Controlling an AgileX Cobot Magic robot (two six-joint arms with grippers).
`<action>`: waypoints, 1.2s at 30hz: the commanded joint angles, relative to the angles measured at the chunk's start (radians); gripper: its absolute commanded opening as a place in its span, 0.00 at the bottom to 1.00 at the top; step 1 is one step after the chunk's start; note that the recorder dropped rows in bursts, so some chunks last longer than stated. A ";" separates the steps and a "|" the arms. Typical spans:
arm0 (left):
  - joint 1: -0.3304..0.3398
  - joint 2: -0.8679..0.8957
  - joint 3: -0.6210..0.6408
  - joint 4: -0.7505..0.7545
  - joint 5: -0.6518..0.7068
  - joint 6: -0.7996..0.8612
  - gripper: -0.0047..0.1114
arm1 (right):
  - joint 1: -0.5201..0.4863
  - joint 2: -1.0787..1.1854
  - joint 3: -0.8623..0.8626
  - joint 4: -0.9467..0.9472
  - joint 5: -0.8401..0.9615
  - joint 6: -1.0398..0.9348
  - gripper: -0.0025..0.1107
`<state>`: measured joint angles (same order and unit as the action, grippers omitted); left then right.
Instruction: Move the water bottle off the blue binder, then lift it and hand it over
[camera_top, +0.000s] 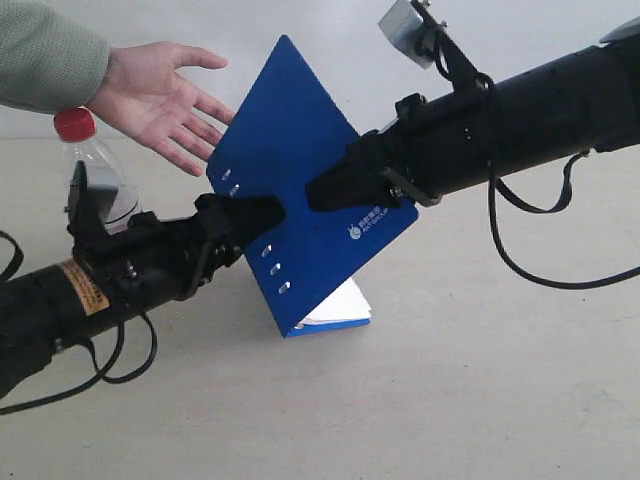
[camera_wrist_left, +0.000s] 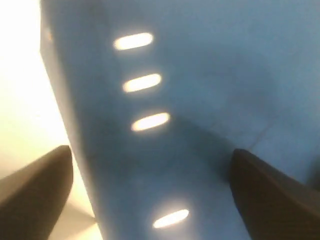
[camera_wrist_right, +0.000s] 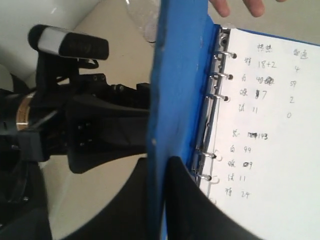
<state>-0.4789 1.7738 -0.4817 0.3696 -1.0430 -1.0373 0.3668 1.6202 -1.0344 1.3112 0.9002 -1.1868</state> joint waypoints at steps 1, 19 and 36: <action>-0.008 -0.001 -0.100 0.061 0.167 -0.105 0.74 | 0.075 -0.015 -0.002 0.031 0.229 0.005 0.02; -0.008 0.017 0.087 0.033 -0.178 0.201 0.73 | 0.072 -0.089 -0.006 0.070 0.266 -0.008 0.02; -0.008 0.012 0.044 0.161 -0.178 0.257 0.58 | 0.072 -0.192 0.033 0.087 0.290 0.011 0.02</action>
<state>-0.4772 1.7681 -0.4126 0.5102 -1.2967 -0.7983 0.3977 1.4612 -0.9949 1.1923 0.9490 -1.1731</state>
